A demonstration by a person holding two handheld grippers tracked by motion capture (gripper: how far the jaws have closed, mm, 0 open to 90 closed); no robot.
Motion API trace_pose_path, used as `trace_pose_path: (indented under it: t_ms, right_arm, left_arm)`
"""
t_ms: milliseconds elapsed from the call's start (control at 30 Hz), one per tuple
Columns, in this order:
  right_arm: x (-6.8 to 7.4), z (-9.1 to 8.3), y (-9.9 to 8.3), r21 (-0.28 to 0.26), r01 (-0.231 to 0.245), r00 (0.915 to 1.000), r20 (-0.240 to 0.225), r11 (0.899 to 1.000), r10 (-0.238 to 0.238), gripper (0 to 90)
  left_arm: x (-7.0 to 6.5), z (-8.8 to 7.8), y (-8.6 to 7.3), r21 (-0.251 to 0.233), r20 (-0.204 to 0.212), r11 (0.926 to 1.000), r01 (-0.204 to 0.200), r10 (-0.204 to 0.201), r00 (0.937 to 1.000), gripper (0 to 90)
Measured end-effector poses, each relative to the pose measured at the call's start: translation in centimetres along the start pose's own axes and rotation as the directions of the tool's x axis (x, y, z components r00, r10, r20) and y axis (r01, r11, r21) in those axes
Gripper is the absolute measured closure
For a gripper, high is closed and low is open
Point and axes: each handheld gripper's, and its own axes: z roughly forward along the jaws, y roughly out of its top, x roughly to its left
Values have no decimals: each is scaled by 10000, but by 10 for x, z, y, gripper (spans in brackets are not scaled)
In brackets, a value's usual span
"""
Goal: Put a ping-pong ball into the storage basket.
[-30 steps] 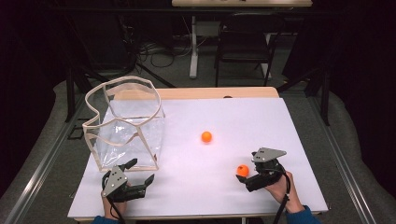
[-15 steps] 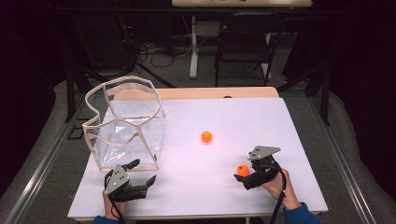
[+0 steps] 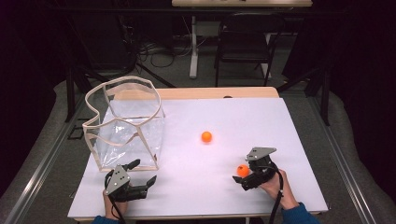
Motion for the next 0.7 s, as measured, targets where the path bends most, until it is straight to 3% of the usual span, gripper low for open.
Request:
trace_pose_path:
  t_ms: [200, 467, 500, 700]
  right_arm:
    - [-1, 2, -2, 47, -55, 10000, -32, 10000, 55, 3]
    - [0, 5, -4, 308, 14, 10000, 92, 9995, -17, 81]
    - [1, 6, -5, 386, 7, 9998, 200, 9993, -15, 145]
    - [0, 7, -6, 754, 123, 9989, 439, 9971, -157, 277]
  left_arm:
    - [0, 0, 0, -18, 1, 10000, -57, 57, 10000, 159]
    - [-1, 0, 1, -31, 14, 10000, -76, 76, 10000, 159]
    - [-1, -1, 1, -32, 18, 10000, -86, 86, 10000, 159]
    - [-1, 0, 0, 30, 95, 10000, -86, 86, 9999, 159]
